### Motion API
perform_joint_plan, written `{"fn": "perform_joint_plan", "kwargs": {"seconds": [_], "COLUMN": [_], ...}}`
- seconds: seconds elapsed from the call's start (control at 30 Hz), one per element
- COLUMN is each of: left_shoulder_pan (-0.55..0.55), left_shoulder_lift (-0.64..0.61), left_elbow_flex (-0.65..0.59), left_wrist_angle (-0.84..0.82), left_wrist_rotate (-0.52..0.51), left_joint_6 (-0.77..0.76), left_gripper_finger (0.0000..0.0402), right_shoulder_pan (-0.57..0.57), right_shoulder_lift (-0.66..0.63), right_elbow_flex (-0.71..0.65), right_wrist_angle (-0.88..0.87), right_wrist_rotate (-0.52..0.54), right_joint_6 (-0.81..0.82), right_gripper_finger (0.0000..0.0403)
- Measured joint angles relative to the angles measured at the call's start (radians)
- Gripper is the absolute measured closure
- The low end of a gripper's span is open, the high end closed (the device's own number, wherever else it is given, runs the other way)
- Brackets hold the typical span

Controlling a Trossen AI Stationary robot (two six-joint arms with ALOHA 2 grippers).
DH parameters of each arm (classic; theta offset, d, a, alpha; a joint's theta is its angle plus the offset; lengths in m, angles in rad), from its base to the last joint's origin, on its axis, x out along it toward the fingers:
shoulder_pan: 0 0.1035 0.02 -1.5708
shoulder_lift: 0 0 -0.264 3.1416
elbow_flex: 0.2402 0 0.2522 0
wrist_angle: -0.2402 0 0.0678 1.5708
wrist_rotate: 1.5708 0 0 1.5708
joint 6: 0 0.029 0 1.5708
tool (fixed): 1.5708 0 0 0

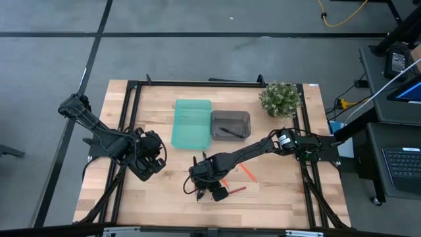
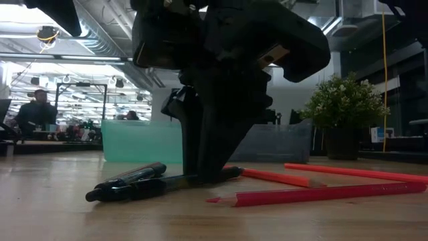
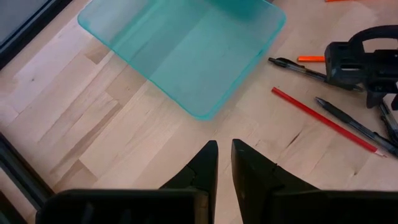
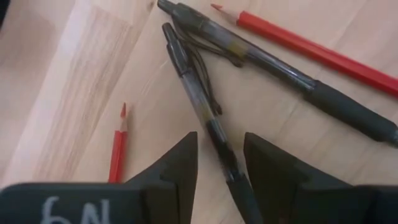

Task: Sort pens & pencils
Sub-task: Put the black pen into the black bin

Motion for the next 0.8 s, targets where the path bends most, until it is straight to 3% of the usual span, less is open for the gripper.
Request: {"fn": "perform_joint_plan", "kwargs": {"seconds": [0.27,0.63,0.8], "left_shoulder_pan": [0.0,0.0,0.0], "left_shoulder_lift": [0.0,0.0,0.0], "left_elbow_flex": [0.0,0.0,0.0], "left_wrist_angle": [0.0,0.0,0.0], "left_wrist_rotate": [0.0,0.0,0.0], "left_joint_6": [0.0,0.0,0.0], "left_gripper_finger": [0.036,0.036,0.036], "right_shoulder_pan": [0.0,-0.001,0.0], "right_shoulder_lift": [0.004,0.006,0.007], "right_elbow_flex": [0.0,0.0,0.0], "right_wrist_angle": [0.008,0.015,0.021], "right_wrist_rotate": [0.001,0.007,0.004], "right_joint_6": [0.006,0.006,0.014], "right_gripper_finger": [0.0277,0.0351,0.0364]}}
